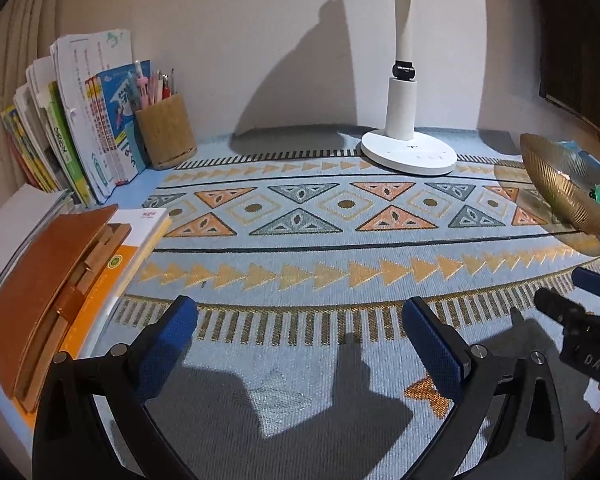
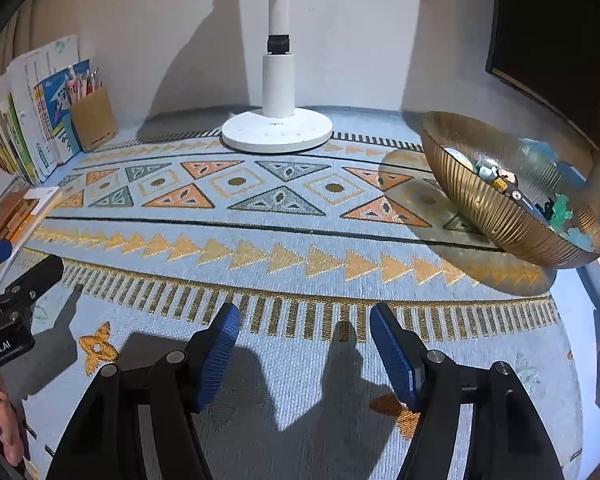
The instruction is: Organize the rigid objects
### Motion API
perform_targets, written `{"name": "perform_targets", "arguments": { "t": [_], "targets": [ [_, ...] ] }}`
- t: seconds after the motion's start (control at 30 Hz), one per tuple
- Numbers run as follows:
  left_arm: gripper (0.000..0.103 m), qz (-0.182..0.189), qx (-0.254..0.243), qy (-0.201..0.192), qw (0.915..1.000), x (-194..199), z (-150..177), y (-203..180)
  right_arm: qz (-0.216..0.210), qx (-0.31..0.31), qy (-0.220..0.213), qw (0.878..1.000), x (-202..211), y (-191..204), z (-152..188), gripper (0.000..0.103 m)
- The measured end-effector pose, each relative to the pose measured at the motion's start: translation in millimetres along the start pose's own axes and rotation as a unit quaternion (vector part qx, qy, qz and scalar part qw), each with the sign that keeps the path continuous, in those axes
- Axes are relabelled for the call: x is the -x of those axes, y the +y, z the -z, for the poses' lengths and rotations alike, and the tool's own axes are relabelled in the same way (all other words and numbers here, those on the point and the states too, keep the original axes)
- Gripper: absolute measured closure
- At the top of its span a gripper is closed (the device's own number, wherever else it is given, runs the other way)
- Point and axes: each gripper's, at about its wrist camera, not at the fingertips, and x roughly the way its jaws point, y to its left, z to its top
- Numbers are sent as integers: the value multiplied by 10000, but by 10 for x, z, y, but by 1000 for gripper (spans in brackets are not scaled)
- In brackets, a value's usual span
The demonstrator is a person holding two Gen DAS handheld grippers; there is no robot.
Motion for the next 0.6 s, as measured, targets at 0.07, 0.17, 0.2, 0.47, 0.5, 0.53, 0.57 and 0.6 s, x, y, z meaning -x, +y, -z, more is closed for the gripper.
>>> {"name": "perform_targets", "arguments": {
  "t": [0.07, 0.17, 0.2, 0.47, 0.5, 0.53, 0.57, 0.6],
  "targets": [
    [1, 18, 12, -22, 10000, 8, -1, 5, 37, 39, 15, 10000, -5, 18, 2, 36],
    [1, 13, -18, 34, 10000, -16, -5, -7, 28, 13, -4, 10000, 5, 13, 7, 36],
    [1, 4, -37, 55, 10000, -25, -6, -16, 13, 1, -11, 10000, 7, 8, 8, 36],
    [1, -37, -34, 149, 9999, -57, -4, -21, -31, 113, -89, 9999, 32, 40, 7, 30],
    [1, -53, -43, 173, 9998, -65, -4, -25, -26, 113, -110, 9999, 40, 44, 6, 28],
    [1, -67, -48, 184, 9998, -71, -4, -27, -18, 112, -134, 9998, 50, 44, 5, 24],
    [1, -82, -59, 193, 9998, -73, -4, -32, -5, 114, -173, 9998, 65, 47, 7, 23],
    [1, -88, -63, 194, 9998, -74, -2, -32, 14, 112, -191, 9998, 75, 59, 8, 23]
  ]
}}
